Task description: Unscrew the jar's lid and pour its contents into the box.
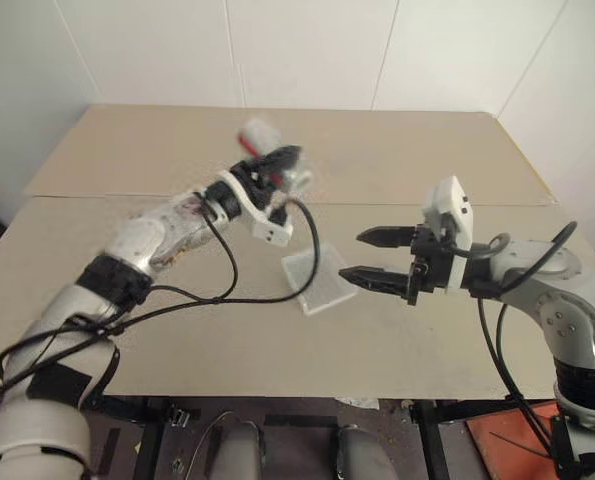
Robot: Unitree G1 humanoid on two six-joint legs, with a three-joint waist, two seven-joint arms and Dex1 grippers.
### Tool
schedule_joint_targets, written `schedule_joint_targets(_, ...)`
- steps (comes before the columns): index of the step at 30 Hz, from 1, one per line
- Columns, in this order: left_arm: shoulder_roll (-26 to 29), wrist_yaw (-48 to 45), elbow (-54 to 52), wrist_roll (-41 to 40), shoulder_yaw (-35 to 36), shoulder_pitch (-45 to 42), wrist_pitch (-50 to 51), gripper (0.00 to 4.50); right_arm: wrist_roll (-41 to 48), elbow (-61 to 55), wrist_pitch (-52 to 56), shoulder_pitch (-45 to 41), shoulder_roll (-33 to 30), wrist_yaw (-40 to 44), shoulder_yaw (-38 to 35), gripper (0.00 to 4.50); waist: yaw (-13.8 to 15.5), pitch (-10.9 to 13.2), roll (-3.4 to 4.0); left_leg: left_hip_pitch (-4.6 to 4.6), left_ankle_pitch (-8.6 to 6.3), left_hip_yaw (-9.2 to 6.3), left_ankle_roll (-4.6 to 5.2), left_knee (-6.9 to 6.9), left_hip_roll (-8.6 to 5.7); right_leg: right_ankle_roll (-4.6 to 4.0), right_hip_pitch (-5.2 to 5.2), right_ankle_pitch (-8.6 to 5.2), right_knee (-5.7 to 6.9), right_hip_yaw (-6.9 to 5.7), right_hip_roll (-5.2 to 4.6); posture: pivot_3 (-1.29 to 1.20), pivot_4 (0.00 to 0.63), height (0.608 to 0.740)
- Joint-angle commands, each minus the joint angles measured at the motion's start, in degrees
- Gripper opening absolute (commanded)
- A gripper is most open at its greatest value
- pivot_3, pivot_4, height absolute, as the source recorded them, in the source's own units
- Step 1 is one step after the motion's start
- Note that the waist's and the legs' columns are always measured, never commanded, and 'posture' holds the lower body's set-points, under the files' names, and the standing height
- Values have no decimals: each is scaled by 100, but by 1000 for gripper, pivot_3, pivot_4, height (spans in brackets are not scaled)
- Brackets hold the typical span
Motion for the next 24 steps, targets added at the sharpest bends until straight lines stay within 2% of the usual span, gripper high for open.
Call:
schedule_joint_targets(1,-124,733,133,1123,-644,-247,-263,2054,3,-89,-196,-111,-96,39,-109,4468,-7,0,0,-1,0,0,0,0,1,0,-2,0,1,0,0,0,150,740)
schedule_joint_targets(6,-370,1288,160,1980,-1017,-353,94,2054,72,-164,-177,-66,-119,-35,-205,4468,-21,0,0,-5,0,0,0,0,2,0,-10,0,3,0,1,0,150,740)
schedule_joint_targets(13,-503,1495,299,2279,-1059,-342,161,2054,178,-348,-119,82,-99,-181,-284,4468,-14,0,0,-5,0,-1,0,1,1,0,-8,0,6,0,0,0,150,740)
schedule_joint_targets(19,-464,1196,316,1699,-721,-210,-17,2054,184,-365,-135,123,-102,-203,-284,4468,-16,0,0,-5,0,-1,0,2,2,0,-8,0,8,0,-1,0,150,740)
schedule_joint_targets(22,-456,616,335,476,-13,19,-211,2054,161,-314,-177,87,-109,-164,-263,4468,-27,0,0,-4,0,0,0,1,3,0,-8,0,8,0,-1,0,150,740)
schedule_joint_targets(24,-512,-107,270,-765,642,286,-277,2054,139,-271,-203,62,-112,-134,-251,4468,-37,0,0,-3,0,-1,0,1,4,0,-9,0,9,0,0,0,150,740)
